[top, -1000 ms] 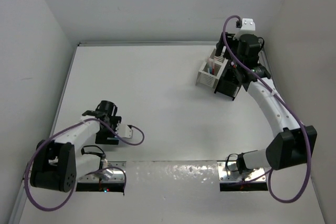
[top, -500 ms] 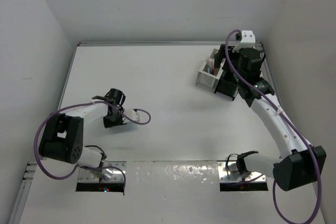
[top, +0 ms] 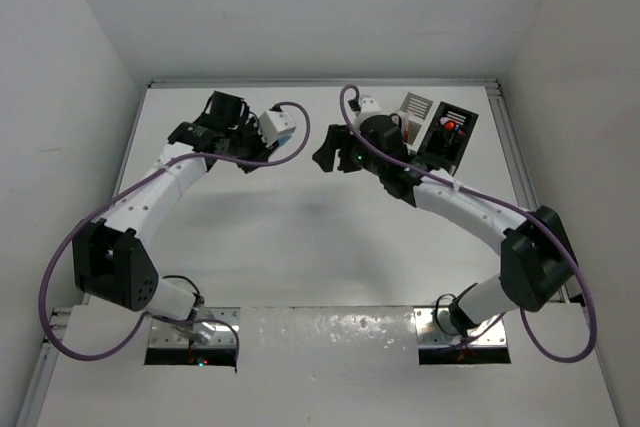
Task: Sort the stationery into containers
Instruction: Pick up the pen from the corner of the board.
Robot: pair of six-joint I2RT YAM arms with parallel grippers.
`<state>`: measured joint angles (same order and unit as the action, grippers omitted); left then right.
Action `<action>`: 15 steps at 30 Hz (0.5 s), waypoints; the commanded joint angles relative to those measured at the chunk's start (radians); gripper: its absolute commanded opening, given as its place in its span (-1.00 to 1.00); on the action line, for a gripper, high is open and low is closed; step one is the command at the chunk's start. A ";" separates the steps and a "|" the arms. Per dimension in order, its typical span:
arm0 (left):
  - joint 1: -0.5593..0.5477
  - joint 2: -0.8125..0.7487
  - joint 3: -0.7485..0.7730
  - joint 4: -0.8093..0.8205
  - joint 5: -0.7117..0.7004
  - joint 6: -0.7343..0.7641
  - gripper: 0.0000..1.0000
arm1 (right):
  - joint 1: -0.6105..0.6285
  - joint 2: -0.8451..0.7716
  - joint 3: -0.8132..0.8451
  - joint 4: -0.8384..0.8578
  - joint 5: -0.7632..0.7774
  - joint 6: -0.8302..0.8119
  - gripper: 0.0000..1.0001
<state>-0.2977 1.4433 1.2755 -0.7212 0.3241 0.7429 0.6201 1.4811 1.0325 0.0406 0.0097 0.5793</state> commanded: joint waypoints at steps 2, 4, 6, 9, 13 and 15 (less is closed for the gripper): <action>-0.034 0.011 0.047 -0.015 0.090 -0.155 -1.00 | 0.041 0.025 0.031 0.303 -0.120 0.166 0.39; -0.052 0.011 0.061 -0.015 0.096 -0.180 -1.00 | 0.053 0.028 0.026 0.340 -0.108 0.171 0.39; -0.060 0.006 0.062 -0.012 0.093 -0.183 -1.00 | 0.070 0.016 0.008 0.407 -0.085 0.174 0.39; -0.066 0.009 0.050 0.002 0.087 -0.185 -1.00 | 0.084 0.018 -0.003 0.417 -0.045 0.160 0.39; -0.089 0.028 0.068 0.006 0.081 -0.192 -1.00 | 0.095 0.054 0.017 0.430 -0.044 0.174 0.36; -0.104 0.032 0.071 0.008 0.081 -0.186 -1.00 | 0.096 0.068 0.023 0.430 -0.017 0.189 0.32</action>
<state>-0.3737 1.4708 1.2991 -0.7425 0.3859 0.5697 0.7097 1.5314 1.0306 0.3939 -0.0391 0.7376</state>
